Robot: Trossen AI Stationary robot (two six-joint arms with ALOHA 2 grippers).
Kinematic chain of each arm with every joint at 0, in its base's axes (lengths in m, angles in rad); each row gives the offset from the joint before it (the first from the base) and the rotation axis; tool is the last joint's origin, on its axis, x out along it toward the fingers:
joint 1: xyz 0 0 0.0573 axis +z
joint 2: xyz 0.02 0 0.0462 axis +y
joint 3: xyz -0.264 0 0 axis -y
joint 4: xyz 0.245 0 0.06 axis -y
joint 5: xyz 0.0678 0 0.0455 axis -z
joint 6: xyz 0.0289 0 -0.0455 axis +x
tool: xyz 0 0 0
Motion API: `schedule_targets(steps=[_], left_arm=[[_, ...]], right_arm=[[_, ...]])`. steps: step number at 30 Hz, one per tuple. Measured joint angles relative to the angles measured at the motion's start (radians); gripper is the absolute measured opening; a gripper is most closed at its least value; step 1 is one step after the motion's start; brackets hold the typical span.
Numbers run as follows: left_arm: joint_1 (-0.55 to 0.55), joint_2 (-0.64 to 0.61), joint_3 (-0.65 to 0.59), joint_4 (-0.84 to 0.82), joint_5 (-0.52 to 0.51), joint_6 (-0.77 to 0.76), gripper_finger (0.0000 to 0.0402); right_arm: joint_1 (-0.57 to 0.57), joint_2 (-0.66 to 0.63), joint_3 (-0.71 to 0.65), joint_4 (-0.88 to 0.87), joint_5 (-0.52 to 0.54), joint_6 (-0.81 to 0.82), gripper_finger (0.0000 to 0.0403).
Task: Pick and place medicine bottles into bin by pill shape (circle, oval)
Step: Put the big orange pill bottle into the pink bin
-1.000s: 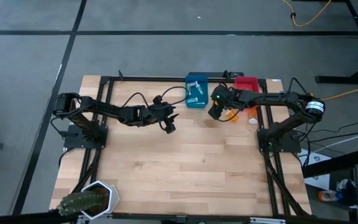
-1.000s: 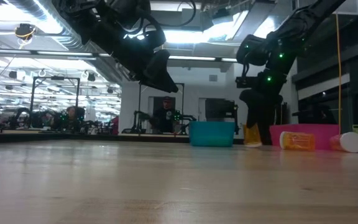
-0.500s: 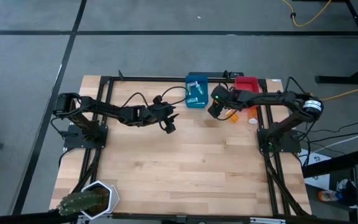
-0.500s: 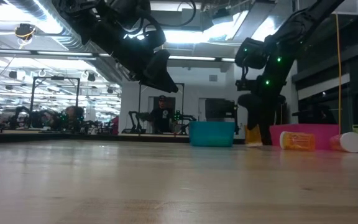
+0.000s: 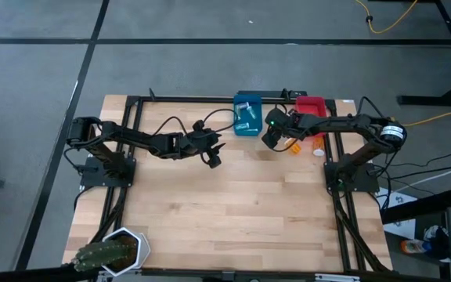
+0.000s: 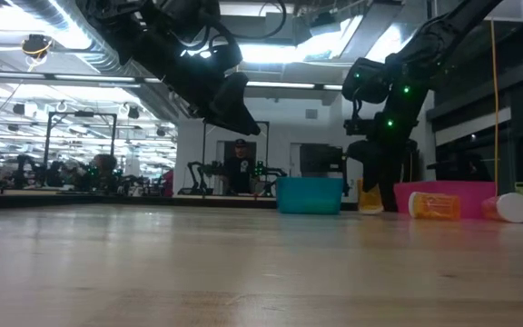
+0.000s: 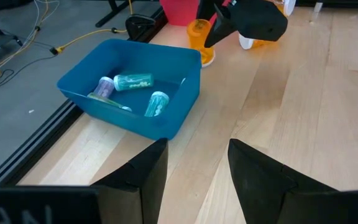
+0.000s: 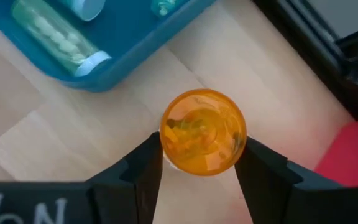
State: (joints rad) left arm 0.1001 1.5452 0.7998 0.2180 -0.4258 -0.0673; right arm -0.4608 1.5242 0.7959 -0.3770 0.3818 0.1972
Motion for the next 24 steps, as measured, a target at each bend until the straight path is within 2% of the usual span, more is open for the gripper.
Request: schedule_targets(steps=[11, 17, 21, 24], left_arm=[[0.0, 0.0, 0.0, 0.0, 0.0, 0.0, 0.0163], [0.0, 0.0, 0.0, 0.0, 0.0, 0.0, 0.0163], [0.0, 0.0, 0.0, 0.0, 0.0, 0.0, 0.0163], [0.0, 0.0, 0.0, 0.0, 0.0, 0.0, 0.0163]], right_arm=[[0.0, -0.031, 0.0, -0.023, 0.161, -0.024, 0.0177], [0.0, -0.164, 0.0, -0.1, 0.258, -0.038, 0.0176], [0.0, -0.283, 0.0, -0.199, 0.327, 0.013, 0.0175], [-0.002, -0.355, 0.0, -0.312, 0.335, 0.102, 0.0175]])
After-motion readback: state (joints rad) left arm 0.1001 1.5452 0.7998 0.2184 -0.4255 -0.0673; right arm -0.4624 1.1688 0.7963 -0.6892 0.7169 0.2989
